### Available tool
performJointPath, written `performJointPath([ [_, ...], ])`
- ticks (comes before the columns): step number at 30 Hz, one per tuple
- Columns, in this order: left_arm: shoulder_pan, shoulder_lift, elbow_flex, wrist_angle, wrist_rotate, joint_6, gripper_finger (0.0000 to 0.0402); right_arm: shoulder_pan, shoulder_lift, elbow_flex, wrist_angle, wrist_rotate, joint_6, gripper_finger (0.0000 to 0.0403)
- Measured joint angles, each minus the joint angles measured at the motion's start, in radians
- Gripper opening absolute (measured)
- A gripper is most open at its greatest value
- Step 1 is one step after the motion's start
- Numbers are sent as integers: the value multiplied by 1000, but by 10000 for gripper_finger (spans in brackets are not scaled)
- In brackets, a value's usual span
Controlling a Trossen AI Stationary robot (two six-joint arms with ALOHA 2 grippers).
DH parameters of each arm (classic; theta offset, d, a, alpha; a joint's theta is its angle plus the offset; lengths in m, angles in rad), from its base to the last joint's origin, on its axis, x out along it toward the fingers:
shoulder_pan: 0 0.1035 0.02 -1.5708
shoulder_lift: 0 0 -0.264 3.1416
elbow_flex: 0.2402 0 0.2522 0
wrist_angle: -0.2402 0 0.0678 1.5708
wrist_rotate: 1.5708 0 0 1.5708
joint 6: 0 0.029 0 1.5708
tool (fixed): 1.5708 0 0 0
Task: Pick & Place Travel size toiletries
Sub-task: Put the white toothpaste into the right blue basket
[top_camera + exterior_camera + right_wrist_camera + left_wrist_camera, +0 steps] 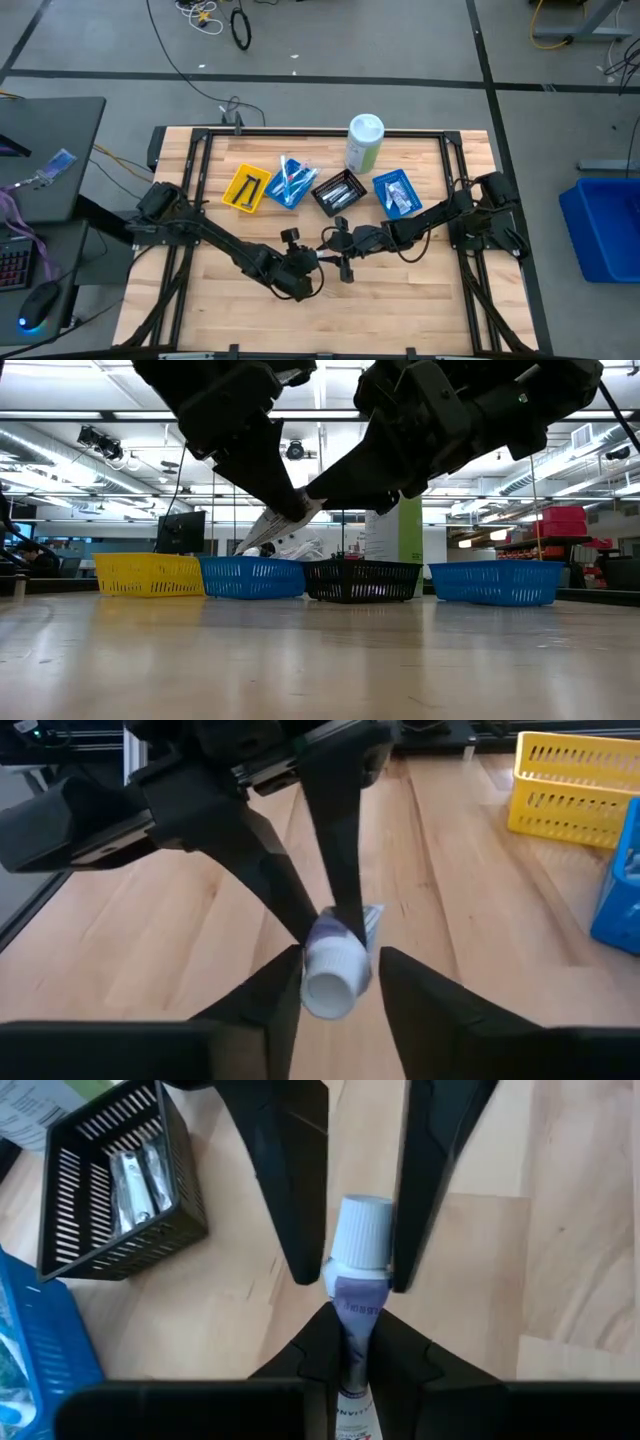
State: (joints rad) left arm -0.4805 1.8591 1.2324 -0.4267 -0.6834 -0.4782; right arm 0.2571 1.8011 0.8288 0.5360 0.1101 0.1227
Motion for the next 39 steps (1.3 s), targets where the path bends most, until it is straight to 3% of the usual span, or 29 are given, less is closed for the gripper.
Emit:
performJointPath([
  [7,0,0,0,-1,20,6,45,-2,0,0,-1,2,1,109],
  [15,0,0,0,-2,22,-9,47,-2,0,0,-11,1,3,96],
  [24,0,0,0,0,22,-40,86,-2,-7,0,-123,2,4,94],
  [29,6,0,0,-1,21,-81,113,-1,-101,0,-370,67,49,94],
  [39,34,0,0,-1,21,-104,126,47,-509,0,-1021,393,214,94],
])
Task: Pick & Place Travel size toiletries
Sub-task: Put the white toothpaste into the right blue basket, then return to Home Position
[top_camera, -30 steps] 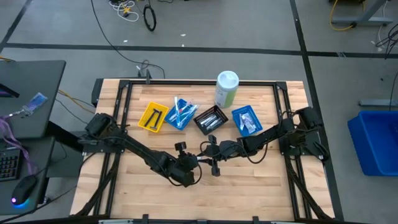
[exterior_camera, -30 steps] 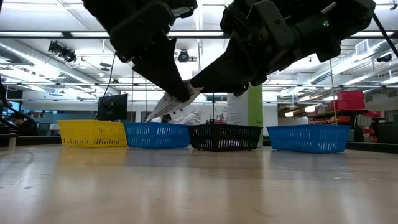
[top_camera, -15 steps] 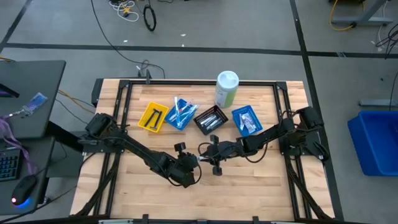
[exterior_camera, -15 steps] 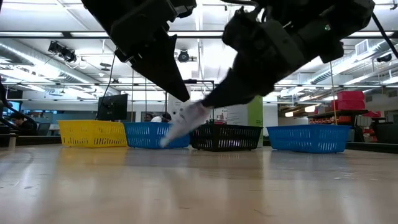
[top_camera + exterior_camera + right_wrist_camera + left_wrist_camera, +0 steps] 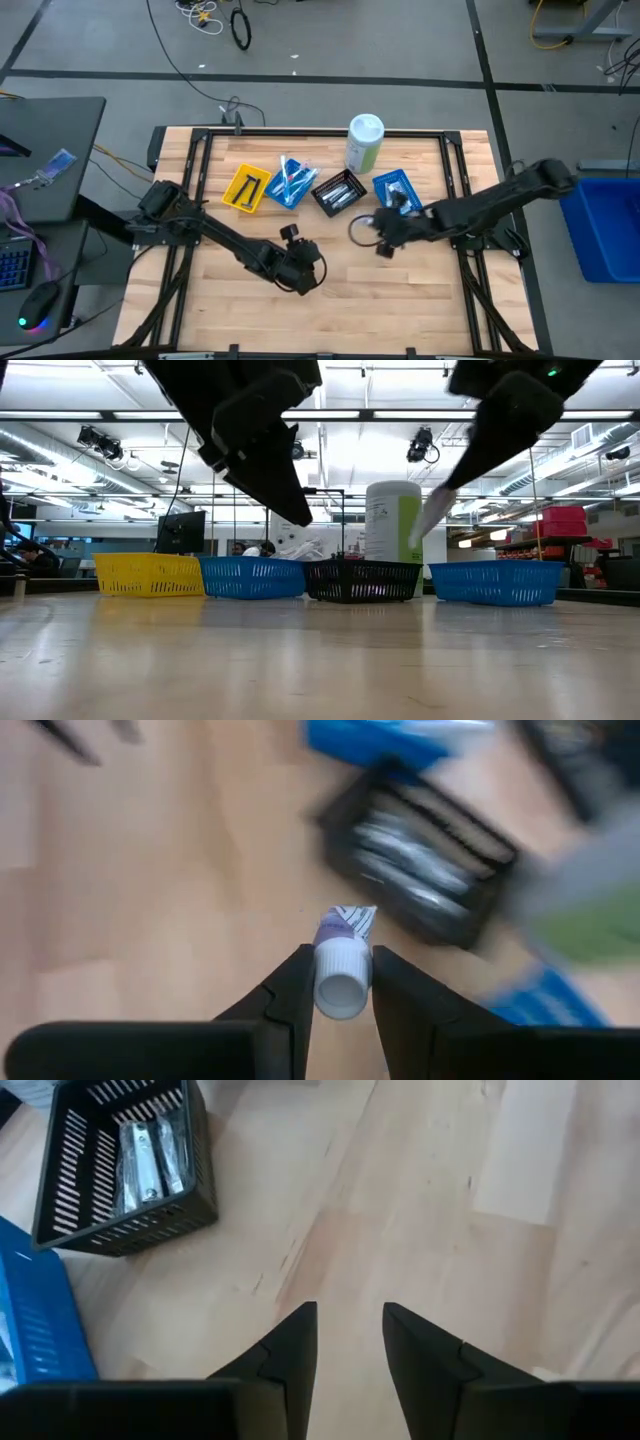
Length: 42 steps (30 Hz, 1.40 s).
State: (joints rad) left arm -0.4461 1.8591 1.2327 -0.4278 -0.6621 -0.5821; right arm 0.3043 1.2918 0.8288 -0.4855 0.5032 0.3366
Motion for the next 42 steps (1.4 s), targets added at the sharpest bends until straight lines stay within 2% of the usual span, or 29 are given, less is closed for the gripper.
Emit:
performJointPath([
  [6,23,0,0,1,0,47,126,1,-156,0,-311,319,257,94],
  [9,36,0,0,1,0,47,126,-26,-166,0,-394,384,398,95],
  [14,49,0,0,1,0,41,126,-81,-160,-49,-323,384,460,96],
  [25,49,0,0,1,1,39,126,-208,-160,-354,77,409,460,96],
  [30,49,0,0,1,1,38,126,-251,-160,-427,189,344,400,99],
  [34,49,0,0,1,1,38,126,-276,-159,-447,243,272,349,116],
  [42,49,0,0,1,1,37,126,-286,-160,-447,322,271,259,178],
])
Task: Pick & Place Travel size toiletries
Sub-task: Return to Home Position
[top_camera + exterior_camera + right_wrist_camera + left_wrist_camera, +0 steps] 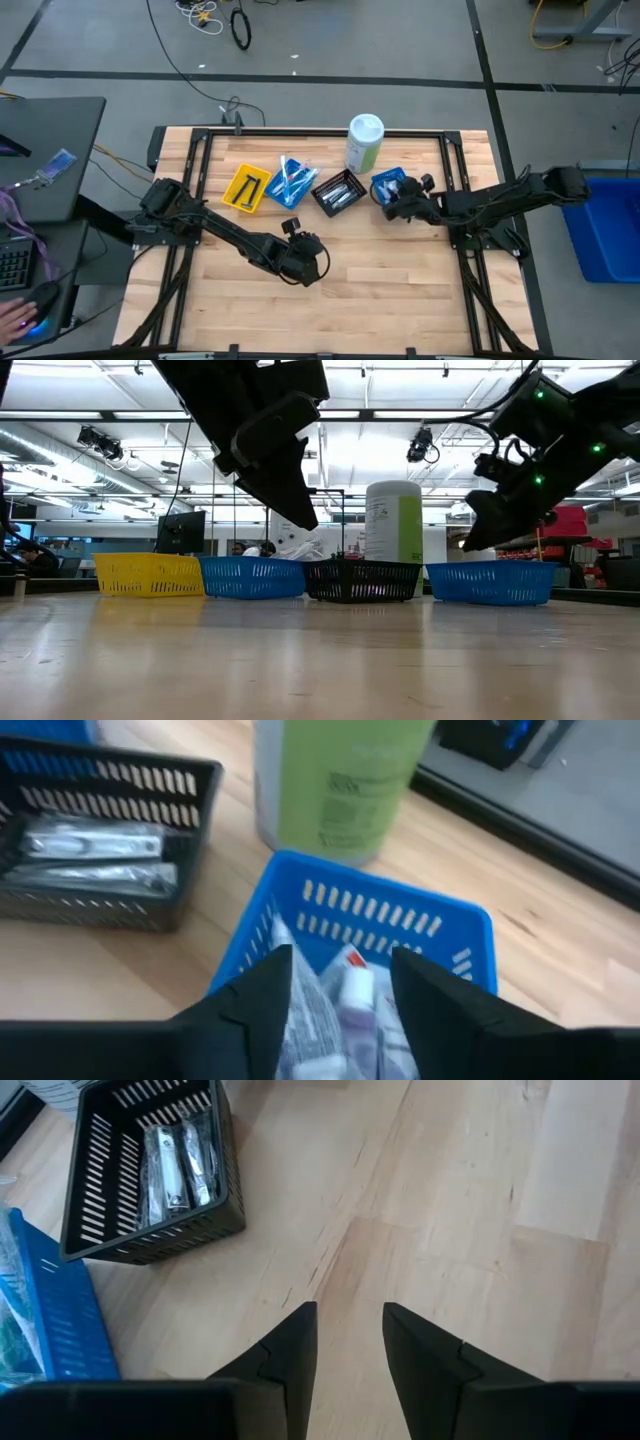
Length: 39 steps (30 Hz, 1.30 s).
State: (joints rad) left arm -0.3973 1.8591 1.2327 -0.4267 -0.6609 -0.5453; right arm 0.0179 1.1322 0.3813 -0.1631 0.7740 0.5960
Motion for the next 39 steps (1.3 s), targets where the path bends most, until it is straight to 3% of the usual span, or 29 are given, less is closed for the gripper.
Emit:
performJointPath([
  [6,0,0,0,0,13,-16,126,1,-26,0,68,-17,-101,219],
  [11,-1,0,0,-1,144,-11,126,3,-73,40,27,-90,-108,237],
  [14,-6,-10,0,-6,158,-1,126,16,-109,78,3,-119,-134,236],
  [17,-9,-44,0,-23,121,8,126,45,-143,120,-1,-155,-179,225],
  [23,-15,-182,0,-162,-23,53,126,137,-208,199,-18,-329,-249,197],
  [28,-16,-344,-21,-247,-45,63,126,214,-271,256,-20,-409,-275,172],
  [35,-29,-613,-180,-236,-67,66,126,303,-394,277,-36,-419,-396,115],
  [39,-31,-756,-332,-108,-64,57,126,335,-453,278,-92,-420,-403,71],
])
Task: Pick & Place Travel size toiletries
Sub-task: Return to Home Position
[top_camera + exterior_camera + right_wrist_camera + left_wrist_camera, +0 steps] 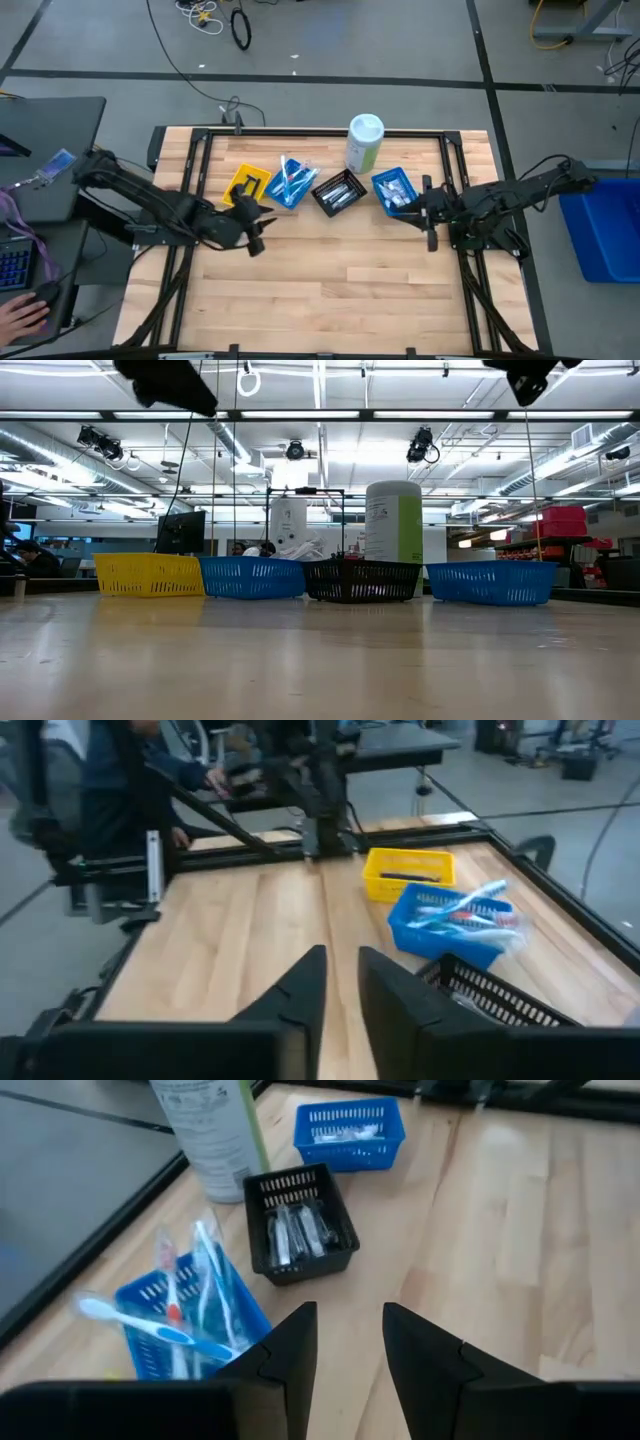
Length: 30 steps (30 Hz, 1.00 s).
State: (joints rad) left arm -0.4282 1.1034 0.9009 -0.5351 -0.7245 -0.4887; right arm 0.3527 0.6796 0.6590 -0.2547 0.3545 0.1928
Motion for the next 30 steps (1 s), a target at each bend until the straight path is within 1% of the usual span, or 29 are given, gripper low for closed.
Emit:
performJointPath([
  [1,0,-32,-42,36,8,4,126,7,-13,0,-10,-6,-1,60],
  [3,1,-90,-121,126,28,24,126,16,-38,0,-41,-55,-29,41],
  [6,0,-167,-230,252,44,57,126,24,-77,0,-32,-189,-105,21],
  [9,0,-236,-319,379,44,108,126,28,-114,0,27,-336,-119,15],
  [12,0,-292,-389,489,44,164,126,29,-155,0,26,-435,-125,14],
  [16,0,-350,-464,622,56,242,125,29,-203,-36,4,-439,-140,14],
  [19,0,-377,-518,700,96,282,125,29,-231,-97,42,-413,-160,14],
  [24,0,-407,-605,767,112,262,125,29,-277,-171,90,-411,-163,14],
  [30,1,-412,-721,969,117,262,125,29,-325,-250,142,-408,-190,14],
])
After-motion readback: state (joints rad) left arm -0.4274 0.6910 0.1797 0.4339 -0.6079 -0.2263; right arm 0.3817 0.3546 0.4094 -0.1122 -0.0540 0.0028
